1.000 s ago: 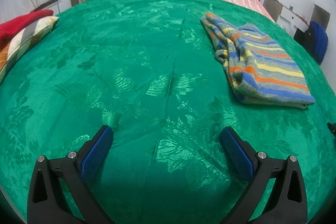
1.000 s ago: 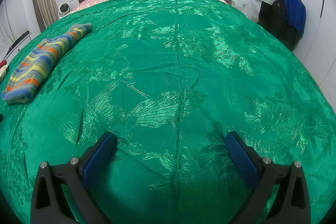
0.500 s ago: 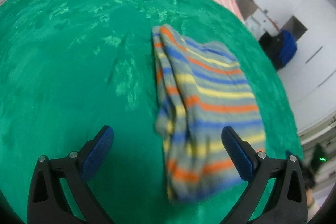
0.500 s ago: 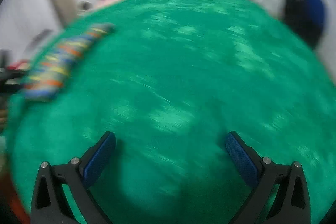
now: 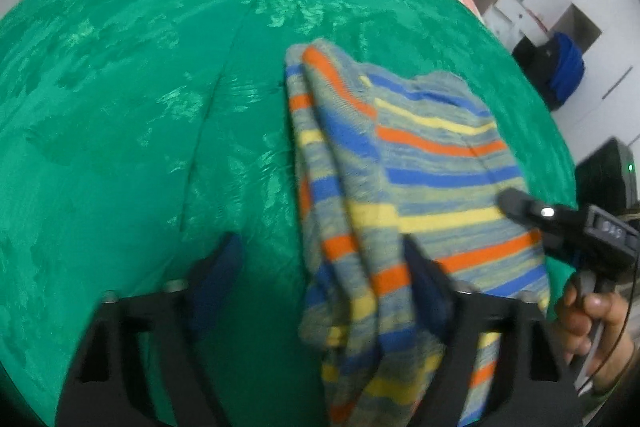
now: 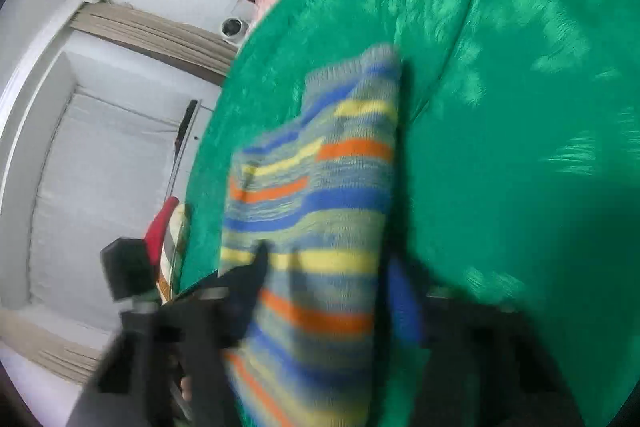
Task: Fold small clothes
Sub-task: 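Grasp the sweater edge with the left gripper while the right gripper grasps the sweater too, then lay the sweater flat mid-bed with both grippers and open them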
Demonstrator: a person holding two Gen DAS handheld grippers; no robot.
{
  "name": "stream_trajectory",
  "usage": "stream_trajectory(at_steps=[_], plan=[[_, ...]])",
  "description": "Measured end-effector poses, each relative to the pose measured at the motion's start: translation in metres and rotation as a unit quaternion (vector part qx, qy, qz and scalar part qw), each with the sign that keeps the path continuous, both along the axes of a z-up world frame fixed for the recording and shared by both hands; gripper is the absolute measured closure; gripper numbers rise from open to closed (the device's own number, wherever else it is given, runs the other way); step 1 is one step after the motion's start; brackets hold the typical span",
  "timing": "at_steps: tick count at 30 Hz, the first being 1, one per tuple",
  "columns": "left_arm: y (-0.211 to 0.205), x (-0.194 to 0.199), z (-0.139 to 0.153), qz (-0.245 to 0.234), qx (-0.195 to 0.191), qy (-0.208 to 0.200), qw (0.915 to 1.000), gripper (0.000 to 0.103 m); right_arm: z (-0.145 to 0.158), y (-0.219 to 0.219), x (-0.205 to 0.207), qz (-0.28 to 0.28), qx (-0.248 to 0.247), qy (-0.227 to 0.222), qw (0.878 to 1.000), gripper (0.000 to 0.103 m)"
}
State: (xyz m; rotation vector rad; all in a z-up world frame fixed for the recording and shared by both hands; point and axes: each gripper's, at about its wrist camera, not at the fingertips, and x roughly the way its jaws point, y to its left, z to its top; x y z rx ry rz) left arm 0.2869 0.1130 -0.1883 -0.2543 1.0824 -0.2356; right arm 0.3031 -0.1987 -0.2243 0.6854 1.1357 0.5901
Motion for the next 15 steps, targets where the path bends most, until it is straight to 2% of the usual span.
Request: stream_trajectory(at_steps=[1, 2, 3, 5, 8, 9, 10, 11, 12, 13, 14, 15], plan=[[-0.005, 0.002, 0.0, -0.01, -0.012, 0.001, 0.9999, 0.085, 0.002, 0.013, 0.001, 0.012, -0.028, -0.014, 0.999, 0.072], [-0.008, 0.002, 0.002, -0.009, -0.018, 0.004, 0.9998, 0.086, 0.006, 0.023, 0.001, 0.02, -0.067, -0.031, 0.997, 0.075], [-0.012, 0.0, 0.009, 0.001, -0.006, -0.004, 1.0, 0.088, 0.016, 0.036, -0.003, 0.035, -0.135, -0.064, 0.988, 0.077], [-0.019, -0.009, 0.029, -0.004, -0.007, -0.036, 0.9993, 0.089, 0.039, 0.058, -0.018, 0.051, -0.22, -0.124, 0.966, 0.08], [-0.029, -0.016, 0.054, -0.009, -0.015, -0.066, 0.9977, 0.088, 0.072, 0.063, -0.037, 0.047, -0.232, -0.182, 0.955, 0.081], [-0.035, -0.016, 0.056, -0.008, -0.009, -0.067, 0.9977, 0.08, 0.081, 0.059, -0.04, 0.037, -0.235, -0.193, 0.952, 0.081], [-0.04, -0.016, 0.053, -0.006, 0.007, -0.061, 0.9981, 0.06, 0.084, 0.052, -0.041, 0.026, -0.234, -0.195, 0.952, 0.081], [-0.045, -0.015, 0.047, -0.005, 0.031, -0.052, 0.9982, 0.046, 0.084, 0.043, -0.038, 0.015, -0.229, -0.186, 0.955, 0.08], [-0.05, -0.017, 0.041, -0.002, 0.06, -0.045, 0.9972, 0.032, 0.078, 0.031, -0.033, 0.004, -0.227, -0.162, 0.96, 0.073], [-0.052, -0.023, 0.037, 0.004, 0.09, -0.047, 0.9948, 0.032, 0.07, 0.02, -0.03, -0.008, -0.235, -0.135, 0.963, 0.057], [-0.053, -0.033, 0.035, 0.007, 0.108, -0.056, 0.9925, 0.03, 0.065, 0.007, -0.032, -0.025, -0.259, -0.11, 0.959, 0.047], [-0.051, -0.043, 0.036, 0.008, 0.111, -0.066, 0.9916, 0.028, 0.064, -0.006, -0.04, -0.041, -0.279, -0.107, 0.953, 0.034]])
